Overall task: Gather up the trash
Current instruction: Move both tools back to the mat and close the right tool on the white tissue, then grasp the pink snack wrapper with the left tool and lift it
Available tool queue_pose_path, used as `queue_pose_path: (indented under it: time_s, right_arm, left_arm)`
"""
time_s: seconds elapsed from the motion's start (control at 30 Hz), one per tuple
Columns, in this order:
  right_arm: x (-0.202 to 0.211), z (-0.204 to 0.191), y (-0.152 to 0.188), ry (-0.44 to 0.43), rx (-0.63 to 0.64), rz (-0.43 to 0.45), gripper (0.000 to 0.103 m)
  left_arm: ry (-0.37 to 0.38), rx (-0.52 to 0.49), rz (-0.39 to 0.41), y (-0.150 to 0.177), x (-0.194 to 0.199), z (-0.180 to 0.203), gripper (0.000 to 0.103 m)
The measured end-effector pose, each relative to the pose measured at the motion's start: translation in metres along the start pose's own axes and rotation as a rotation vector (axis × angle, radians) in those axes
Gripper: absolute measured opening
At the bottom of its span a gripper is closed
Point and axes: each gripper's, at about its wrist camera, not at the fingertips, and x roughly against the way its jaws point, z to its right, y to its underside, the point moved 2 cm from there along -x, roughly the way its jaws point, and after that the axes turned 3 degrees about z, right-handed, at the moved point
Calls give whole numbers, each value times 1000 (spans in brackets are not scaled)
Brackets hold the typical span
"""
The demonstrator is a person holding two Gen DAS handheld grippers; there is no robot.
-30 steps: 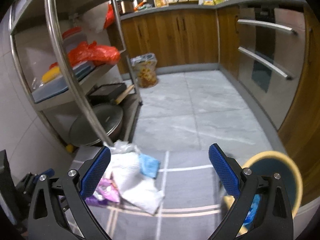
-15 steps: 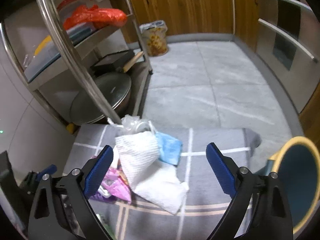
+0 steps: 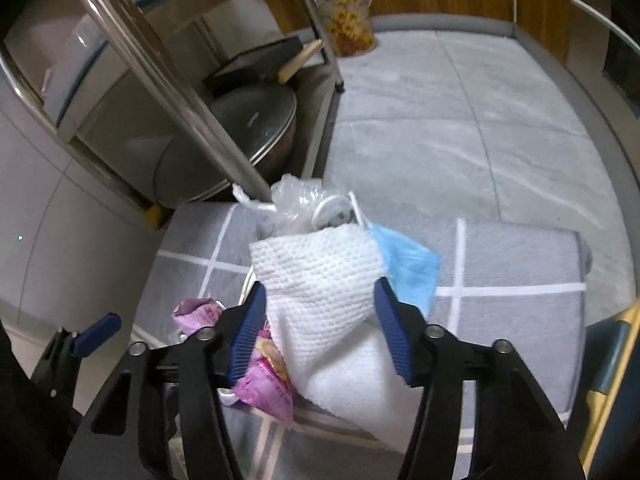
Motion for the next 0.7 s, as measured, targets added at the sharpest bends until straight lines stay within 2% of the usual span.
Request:
queue_pose_path:
  time_s: [0.07,0.2,0.33,0.43,0.6,0.7]
  right_arm:
    - [-7,-2,0,-19,-2,-19,25]
    - [-5,-6,1,-48,7,-34,5]
    - [13,-6,0,-58,-3,-18,3]
    - [30,0,0,-58,-11,-12,3]
    - [53,14,1,-77,-45,-4,3]
    - [62,24,1,-70,-60,14,3]
  left_arm:
    - [4,-1,0,-1,-1,0,97]
    - [17,3,-4,-2,-5,1,97]
    - [52,16,-6,-5,-10,4,95]
    - [78,15,-21,-5,-15,9,85]
    - [121,27,-12,-10,-18,18,80]
    - [162,39,-21,-12,-25,25,70]
